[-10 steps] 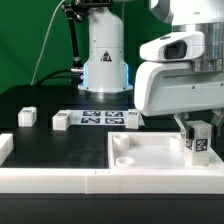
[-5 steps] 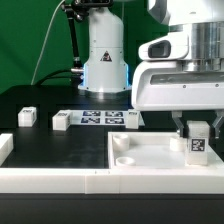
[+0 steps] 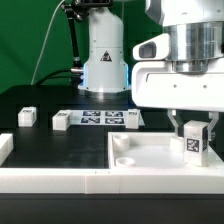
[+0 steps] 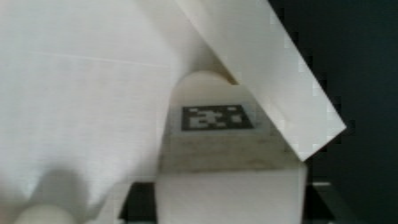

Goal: Assemble one leg

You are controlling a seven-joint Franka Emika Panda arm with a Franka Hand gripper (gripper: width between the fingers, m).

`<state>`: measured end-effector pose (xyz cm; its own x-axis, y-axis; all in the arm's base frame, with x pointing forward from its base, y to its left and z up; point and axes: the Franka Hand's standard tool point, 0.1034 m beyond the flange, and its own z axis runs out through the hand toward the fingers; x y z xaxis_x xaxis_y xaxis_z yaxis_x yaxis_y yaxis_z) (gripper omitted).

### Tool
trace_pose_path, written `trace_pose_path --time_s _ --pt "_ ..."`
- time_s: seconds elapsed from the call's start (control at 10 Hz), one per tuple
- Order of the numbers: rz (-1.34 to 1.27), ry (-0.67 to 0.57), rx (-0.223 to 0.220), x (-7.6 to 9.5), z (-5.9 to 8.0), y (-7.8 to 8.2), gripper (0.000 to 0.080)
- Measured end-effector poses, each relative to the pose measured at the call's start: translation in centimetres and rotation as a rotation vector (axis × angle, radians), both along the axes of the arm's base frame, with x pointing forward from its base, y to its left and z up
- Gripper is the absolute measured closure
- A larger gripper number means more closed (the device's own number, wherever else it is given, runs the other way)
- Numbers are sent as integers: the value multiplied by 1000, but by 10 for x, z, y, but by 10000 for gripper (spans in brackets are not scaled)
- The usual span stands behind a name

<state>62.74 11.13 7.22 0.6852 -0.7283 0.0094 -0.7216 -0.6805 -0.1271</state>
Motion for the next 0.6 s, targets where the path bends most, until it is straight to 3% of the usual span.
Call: trace_pose_path --time_s 0.6 --pt "-651 60 77 -4 0 0 506"
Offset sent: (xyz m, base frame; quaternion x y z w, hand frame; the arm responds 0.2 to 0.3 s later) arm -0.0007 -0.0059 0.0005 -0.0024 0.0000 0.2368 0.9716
